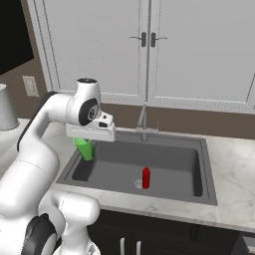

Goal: Pick the cup and bowl and place them in the sink. Then turn on the water.

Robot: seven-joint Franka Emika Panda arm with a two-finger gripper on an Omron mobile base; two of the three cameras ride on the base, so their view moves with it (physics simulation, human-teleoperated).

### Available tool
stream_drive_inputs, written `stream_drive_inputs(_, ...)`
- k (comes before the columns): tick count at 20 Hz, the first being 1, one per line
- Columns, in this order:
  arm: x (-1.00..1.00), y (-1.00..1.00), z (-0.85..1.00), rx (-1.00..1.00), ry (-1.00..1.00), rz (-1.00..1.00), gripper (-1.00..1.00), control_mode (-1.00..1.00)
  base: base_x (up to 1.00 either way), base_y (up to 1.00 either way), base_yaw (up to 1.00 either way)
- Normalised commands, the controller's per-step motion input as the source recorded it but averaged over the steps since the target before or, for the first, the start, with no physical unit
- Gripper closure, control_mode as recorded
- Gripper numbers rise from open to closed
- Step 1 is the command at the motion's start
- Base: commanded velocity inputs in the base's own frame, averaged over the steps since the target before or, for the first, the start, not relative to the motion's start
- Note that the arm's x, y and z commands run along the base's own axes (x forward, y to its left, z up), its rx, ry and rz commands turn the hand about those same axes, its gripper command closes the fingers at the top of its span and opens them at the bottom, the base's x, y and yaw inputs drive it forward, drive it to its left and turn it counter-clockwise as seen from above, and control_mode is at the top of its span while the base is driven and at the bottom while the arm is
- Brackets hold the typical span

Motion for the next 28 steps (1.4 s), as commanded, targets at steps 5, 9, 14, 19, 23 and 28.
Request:
stream_drive_inputs(5, 0.21, 0.0, -0.42, 0.0, 0.0, 0.0, 1.0, -1.0, 0.0, 0.0, 0.0)
stream_drive_inputs(9, 0.26, 0.0, -0.45, 0.0, 0.0, 0.0, 1.0, -1.0, 0.0, 0.0, 0.0)
stream_drive_inputs(14, 0.36, 0.0, -0.43, 0.0, 0.0, 0.0, 1.0, -1.0, 0.0, 0.0, 0.0)
stream_drive_inputs(19, 0.39, 0.0, -0.44, 0.0, 0.0, 0.0, 1.0, -1.0, 0.0, 0.0, 0.0)
stream_drive_inputs(23, 0.4, 0.0, -0.44, 0.0, 0.0, 0.0, 1.0, -1.0, 0.0, 0.0, 0.0)
stream_drive_inputs(28, 0.4, 0.0, -0.46, 0.0, 0.0, 0.0, 1.0, -1.0, 0.0, 0.0, 0.0)
